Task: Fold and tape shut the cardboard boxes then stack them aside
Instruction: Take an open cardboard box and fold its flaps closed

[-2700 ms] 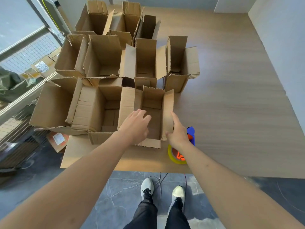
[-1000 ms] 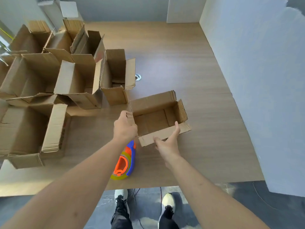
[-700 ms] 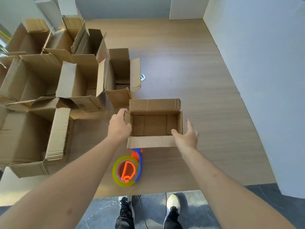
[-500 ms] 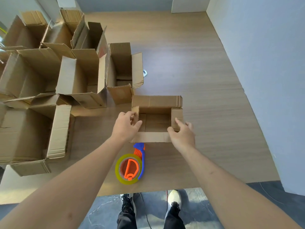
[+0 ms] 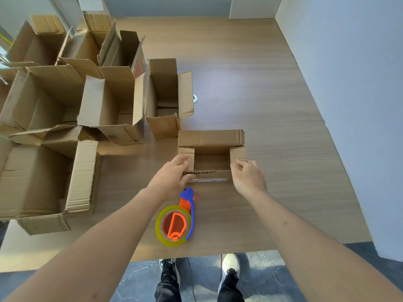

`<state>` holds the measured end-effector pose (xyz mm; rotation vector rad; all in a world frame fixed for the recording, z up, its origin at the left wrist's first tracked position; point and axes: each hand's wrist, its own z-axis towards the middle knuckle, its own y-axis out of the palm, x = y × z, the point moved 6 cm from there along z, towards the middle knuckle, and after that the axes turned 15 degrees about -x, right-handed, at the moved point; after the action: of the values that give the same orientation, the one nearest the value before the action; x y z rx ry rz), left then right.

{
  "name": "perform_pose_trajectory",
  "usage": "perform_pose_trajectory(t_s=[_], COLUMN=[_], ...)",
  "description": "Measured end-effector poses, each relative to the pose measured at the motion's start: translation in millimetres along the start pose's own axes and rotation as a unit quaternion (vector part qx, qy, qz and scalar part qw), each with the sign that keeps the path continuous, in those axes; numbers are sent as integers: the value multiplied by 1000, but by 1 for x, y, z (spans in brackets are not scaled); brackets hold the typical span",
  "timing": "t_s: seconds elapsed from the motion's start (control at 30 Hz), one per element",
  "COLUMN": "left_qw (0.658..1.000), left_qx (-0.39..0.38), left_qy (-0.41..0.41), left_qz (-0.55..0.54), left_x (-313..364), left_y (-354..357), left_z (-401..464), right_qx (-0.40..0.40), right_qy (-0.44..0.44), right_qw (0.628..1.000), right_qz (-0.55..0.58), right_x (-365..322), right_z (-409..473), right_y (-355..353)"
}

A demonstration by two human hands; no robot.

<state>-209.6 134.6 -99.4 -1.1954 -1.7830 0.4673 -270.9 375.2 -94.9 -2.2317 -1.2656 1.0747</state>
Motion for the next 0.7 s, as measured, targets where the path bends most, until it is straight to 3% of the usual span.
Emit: perform_pose_trajectory(t_s=[0.27,0.37,0.53,0.7], left_qw=[986,983,980,979], left_qx=[142,158,177,180], left_qy=[-52,-54,-22,12], left_qz=[-68,-77,-87,-92], left_x=[12,12,15,26], left_y=[-9,-10,-8,-2], left_z=[13,19,30,38], right_qx=[43,43,47,57], right_qy=[2,8,-62,-84], right_qw=[999,998,993,992], right_qz=[12,40,86,70], right_x=[16,22,2,-14], right_z=[13,23,50,65], right_y=[-19,-19,-26,-43])
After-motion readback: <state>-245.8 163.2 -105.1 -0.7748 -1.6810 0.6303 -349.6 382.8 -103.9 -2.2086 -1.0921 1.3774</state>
